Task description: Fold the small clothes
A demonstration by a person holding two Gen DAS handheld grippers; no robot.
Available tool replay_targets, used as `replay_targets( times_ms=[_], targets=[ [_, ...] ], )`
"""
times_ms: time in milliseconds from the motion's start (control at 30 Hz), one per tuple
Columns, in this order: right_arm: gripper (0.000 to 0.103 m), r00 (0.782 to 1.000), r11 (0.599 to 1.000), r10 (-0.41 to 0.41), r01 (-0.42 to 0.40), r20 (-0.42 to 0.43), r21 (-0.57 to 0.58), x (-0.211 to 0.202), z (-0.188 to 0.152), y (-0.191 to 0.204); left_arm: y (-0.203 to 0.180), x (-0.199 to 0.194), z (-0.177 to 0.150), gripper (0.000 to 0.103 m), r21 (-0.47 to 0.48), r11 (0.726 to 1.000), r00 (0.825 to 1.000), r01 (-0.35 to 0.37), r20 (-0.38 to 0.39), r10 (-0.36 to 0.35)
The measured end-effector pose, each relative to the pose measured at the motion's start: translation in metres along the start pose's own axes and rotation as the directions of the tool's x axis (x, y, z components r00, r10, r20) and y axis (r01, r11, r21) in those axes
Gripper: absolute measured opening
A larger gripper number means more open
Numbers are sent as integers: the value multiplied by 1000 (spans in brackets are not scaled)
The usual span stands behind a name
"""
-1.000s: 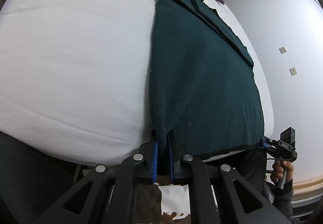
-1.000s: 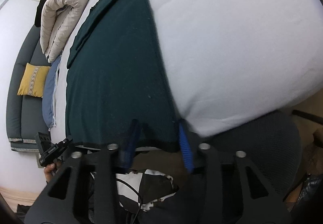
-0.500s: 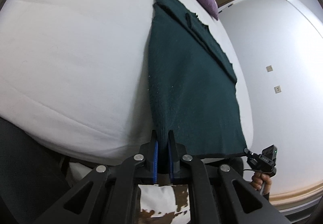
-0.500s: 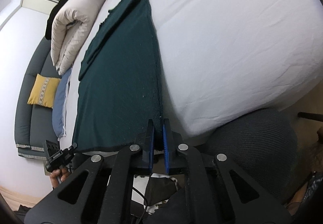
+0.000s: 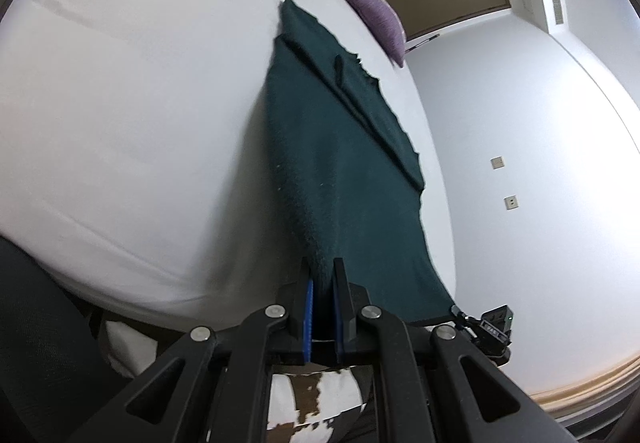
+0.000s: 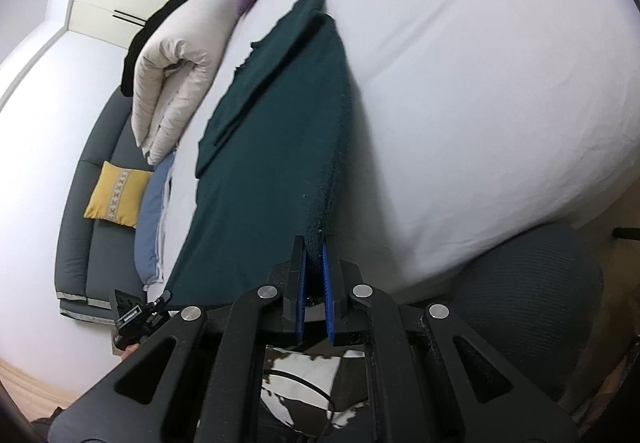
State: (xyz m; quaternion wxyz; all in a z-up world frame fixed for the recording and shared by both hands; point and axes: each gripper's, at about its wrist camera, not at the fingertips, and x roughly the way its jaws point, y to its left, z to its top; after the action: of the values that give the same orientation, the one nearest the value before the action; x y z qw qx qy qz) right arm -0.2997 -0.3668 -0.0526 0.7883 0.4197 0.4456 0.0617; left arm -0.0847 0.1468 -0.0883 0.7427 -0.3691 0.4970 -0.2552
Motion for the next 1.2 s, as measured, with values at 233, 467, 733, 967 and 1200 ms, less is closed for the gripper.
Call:
replay_targets(
  times_ms=[233, 467, 733, 967, 1200],
  targets=[
    [6, 998, 998, 51, -52, 46, 34, -13, 14, 7, -12, -9, 14, 9, -18, 998, 998, 60, 37, -59],
    [6, 987, 993, 106, -111, 117, 40, -21, 43, 23, -28, -12, 40, 9, -9, 995, 992, 99, 78, -98],
    [6, 972, 988, 142, -152, 185, 38, -23, 83, 46, -33, -6, 70, 9, -21, 993, 986, 113, 123, -109],
    [6, 965, 987, 157, -163, 210, 12, -18, 108, 68, -37, 2, 94, 9, -8, 994, 985, 107, 135, -105],
    [6, 960, 988, 151, -154, 235, -5, -7, 135, 83, -45, 13, 123, 9, 11, 995, 984, 101, 147, -101]
  ],
)
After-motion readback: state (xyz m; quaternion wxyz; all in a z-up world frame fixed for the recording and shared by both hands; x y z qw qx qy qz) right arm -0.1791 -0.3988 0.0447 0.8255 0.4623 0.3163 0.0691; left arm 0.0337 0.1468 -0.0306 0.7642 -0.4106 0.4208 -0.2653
